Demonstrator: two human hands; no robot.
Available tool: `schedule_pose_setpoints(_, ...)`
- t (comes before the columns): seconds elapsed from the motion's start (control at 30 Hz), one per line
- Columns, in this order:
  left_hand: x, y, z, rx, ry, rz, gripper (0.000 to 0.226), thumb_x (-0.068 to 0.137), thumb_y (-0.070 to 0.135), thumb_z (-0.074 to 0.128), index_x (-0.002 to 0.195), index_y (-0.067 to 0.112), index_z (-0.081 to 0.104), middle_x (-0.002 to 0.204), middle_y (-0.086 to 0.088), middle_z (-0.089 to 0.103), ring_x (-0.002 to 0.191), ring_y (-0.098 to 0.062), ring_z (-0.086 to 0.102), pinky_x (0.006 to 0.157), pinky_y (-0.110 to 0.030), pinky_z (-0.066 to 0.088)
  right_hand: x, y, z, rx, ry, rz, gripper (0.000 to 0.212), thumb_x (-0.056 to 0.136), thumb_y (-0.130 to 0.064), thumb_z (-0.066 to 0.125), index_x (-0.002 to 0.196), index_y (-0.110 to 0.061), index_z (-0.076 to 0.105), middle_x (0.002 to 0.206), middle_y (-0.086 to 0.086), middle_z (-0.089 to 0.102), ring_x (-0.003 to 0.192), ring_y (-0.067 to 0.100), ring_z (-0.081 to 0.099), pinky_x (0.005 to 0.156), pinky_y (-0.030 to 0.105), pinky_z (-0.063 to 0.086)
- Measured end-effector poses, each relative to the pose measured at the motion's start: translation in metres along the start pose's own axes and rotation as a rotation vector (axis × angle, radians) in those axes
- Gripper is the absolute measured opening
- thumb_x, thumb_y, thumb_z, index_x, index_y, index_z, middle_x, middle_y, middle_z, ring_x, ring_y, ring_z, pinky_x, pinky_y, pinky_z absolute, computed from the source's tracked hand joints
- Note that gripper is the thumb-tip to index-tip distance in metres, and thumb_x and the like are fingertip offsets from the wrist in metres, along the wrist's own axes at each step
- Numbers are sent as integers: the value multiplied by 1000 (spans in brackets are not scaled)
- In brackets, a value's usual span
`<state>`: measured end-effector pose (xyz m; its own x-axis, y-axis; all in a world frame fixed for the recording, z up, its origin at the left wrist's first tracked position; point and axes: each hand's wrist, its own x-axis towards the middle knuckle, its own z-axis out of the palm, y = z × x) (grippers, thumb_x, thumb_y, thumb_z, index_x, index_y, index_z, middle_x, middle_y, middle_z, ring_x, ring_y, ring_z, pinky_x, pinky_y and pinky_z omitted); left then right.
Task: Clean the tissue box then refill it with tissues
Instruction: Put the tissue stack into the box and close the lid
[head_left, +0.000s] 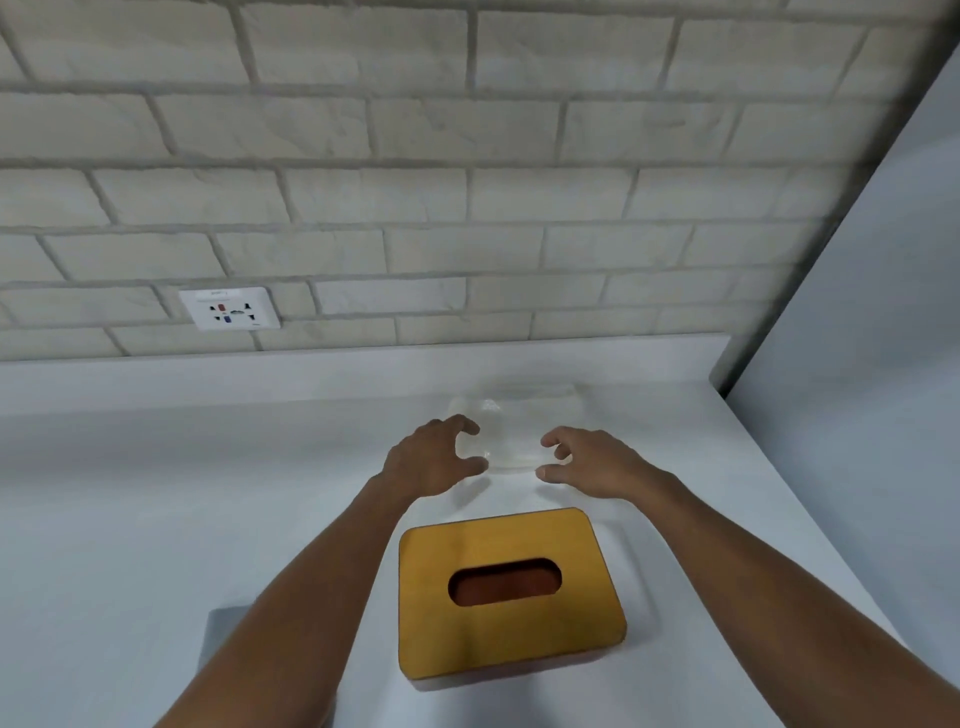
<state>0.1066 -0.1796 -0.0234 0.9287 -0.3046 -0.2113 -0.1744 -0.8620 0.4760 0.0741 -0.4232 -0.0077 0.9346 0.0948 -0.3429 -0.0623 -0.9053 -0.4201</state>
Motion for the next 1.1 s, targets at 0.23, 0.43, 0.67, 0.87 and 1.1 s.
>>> schedule_pose_setpoints(0.23,16,-3,4,215,-41,68,42,97,60,63,134,40,61,135,11,63,120,-17,64,95,-35,51,17,8,4,23,-71,-24,47,89,-56,61,126,-28,58,126,-4,61,111,15,58,92,32,48)
schedule_pose_setpoints(0.43,-28,5,-8,-10,-562,147,80,70,71,85,139,52,49,127,20,62,114,-9,61,100,-37,51,-16,-20,8,82,-360,-135,63,64,-72,74,116,-41,55,109,-16,63,99,9,61,81,29,51)
schedule_pose_setpoints(0.67,-53,6,13,276,-275,251,63,76,65,76,127,46,45,115,15,68,99,-17,63,75,-34,45,-36,-37,14,-389,-176,-300,53,60,-62,72,104,-43,48,92,-14,60,84,13,56,70,33,47)
schedule_pose_setpoints(0.87,-80,-15,24,40,-56,187,62,76,73,68,132,50,56,123,24,68,109,-12,64,88,-34,51,-50,-34,34,-586,79,-436,47,77,-52,65,116,-31,51,102,-10,59,81,20,60,65,35,44)
schedule_pose_setpoints(1.1,-113,-30,37,74,-150,317,146,49,97,68,164,44,-4,155,14,38,134,-11,45,113,-33,40,-58,-22,49,-688,232,-484,43,87,-41,54,125,-23,49,106,0,62,80,27,62,59,33,30)
